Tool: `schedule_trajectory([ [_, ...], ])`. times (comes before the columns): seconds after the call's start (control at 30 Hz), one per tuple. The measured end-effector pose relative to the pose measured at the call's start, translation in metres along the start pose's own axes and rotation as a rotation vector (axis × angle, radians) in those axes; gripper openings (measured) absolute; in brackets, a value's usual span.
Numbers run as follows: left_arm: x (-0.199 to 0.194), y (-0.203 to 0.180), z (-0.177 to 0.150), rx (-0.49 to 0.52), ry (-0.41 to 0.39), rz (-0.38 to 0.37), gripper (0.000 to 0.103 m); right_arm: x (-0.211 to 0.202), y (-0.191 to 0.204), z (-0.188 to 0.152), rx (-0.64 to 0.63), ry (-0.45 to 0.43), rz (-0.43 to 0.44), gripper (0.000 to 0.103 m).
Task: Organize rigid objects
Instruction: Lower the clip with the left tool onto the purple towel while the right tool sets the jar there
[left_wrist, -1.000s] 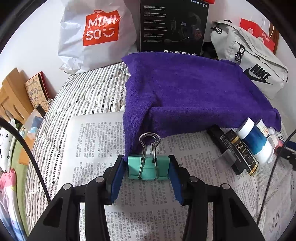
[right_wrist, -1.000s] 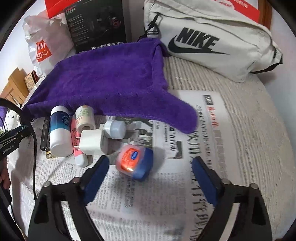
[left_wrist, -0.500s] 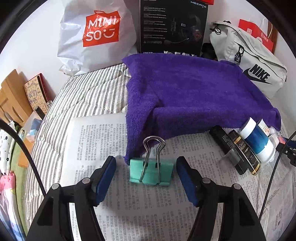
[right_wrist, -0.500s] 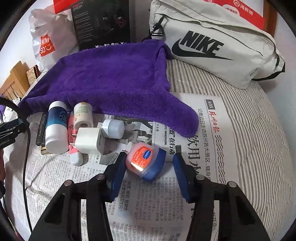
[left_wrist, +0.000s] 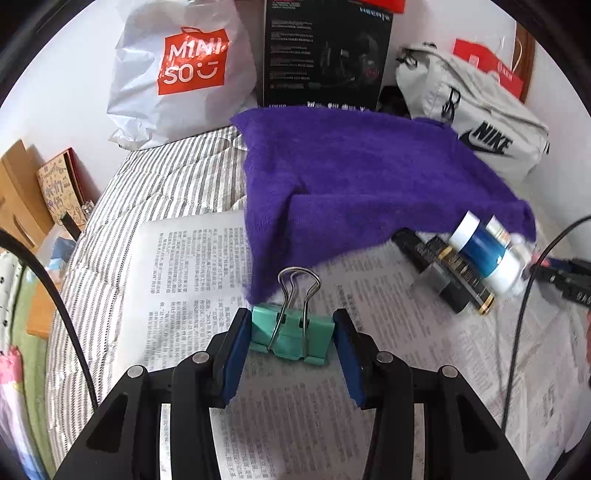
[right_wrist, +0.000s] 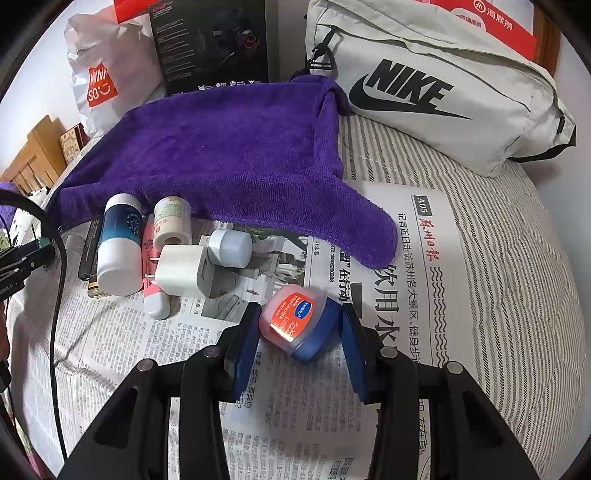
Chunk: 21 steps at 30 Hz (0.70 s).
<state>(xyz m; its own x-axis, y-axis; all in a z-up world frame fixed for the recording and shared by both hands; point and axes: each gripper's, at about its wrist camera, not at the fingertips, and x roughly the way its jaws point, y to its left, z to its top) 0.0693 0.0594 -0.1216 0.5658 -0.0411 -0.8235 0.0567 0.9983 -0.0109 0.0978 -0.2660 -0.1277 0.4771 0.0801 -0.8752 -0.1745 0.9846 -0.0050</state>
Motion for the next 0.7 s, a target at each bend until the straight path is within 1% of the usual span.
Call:
schedule_trajectory([
  [0.07, -0.001, -0.001, -0.002, 0.004, -0.003, 0.01, 0.043, 0.0, 0.001, 0.0, -0.004, 0.0, -0.001, 0.042],
  [0.23, -0.002, 0.004, -0.003, -0.019, -0.006, -0.015, 0.043, -0.002, 0.001, 0.0, -0.004, 0.002, -0.002, 0.042],
  [0.37, 0.0, 0.0, -0.003, -0.002, -0.01, -0.005, 0.043, -0.001, 0.0, -0.001, -0.005, -0.011, 0.005, 0.042],
  [0.47, -0.001, -0.001, -0.001, -0.017, -0.006, -0.008, 0.042, -0.003, -0.001, -0.002, -0.008, -0.016, 0.012, 0.042],
  [0.53, -0.004, -0.002, 0.0, -0.024, -0.005, -0.02, 0.042, -0.004, -0.002, -0.001, -0.007, -0.014, 0.015, 0.042],
  [0.7, -0.013, -0.006, 0.002, -0.031, -0.016, -0.023, 0.042, -0.012, 0.0, 0.0, -0.014, -0.019, 0.025, 0.042],
])
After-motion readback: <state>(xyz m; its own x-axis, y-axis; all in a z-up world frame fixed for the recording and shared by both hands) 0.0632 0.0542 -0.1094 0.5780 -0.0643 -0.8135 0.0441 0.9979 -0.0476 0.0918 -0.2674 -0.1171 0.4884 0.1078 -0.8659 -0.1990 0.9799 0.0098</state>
